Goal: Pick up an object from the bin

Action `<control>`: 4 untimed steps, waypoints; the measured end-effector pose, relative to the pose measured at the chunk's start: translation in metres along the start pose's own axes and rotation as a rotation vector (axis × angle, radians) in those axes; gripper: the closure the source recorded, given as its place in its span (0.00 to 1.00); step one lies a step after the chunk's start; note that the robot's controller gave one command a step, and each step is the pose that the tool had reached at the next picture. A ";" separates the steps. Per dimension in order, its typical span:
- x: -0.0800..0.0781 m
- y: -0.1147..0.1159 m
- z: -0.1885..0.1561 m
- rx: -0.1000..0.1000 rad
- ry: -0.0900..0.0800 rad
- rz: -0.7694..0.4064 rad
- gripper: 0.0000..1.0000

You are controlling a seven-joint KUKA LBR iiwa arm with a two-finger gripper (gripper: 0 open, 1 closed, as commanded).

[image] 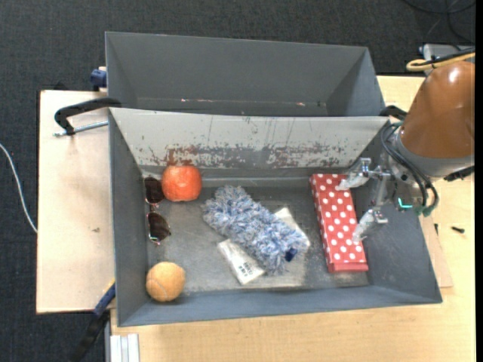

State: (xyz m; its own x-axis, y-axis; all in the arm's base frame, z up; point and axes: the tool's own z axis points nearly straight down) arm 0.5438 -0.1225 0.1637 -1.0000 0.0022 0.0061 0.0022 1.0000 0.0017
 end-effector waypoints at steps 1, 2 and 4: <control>-0.002 0.000 -0.004 0.001 -0.008 -0.002 0.00; 0.017 0.045 0.050 0.003 -0.013 -0.035 0.00; 0.031 0.064 0.085 0.005 -0.006 -0.122 0.00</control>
Offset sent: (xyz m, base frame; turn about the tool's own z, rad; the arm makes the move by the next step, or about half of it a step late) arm -0.0335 0.0801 -0.0937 -0.0647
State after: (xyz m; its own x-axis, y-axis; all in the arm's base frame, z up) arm 0.5123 -0.0585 0.0785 -0.9929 -0.1193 0.0001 -0.1193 0.9929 -0.0032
